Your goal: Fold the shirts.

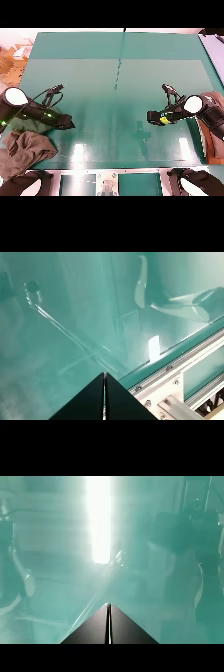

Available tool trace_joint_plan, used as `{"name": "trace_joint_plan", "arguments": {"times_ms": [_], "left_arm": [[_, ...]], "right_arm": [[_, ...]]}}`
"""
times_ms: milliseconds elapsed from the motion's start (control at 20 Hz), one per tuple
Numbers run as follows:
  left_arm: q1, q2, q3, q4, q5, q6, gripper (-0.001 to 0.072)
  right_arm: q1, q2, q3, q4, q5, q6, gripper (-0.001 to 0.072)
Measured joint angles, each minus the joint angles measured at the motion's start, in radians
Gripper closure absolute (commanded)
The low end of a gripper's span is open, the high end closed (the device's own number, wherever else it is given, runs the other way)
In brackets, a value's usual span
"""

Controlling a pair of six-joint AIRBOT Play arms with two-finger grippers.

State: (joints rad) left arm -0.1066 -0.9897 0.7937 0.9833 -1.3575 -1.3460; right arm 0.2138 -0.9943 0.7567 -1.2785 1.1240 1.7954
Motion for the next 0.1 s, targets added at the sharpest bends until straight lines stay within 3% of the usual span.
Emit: {"name": "trace_joint_plan", "arguments": {"times_ms": [100], "left_arm": [[0.0, 0.011, -0.011, 0.002, 0.019, -0.003, 0.0684]], "right_arm": [[0.006, 0.002, -0.004, 0.002, -0.006, 0.0, 0.069]]}}
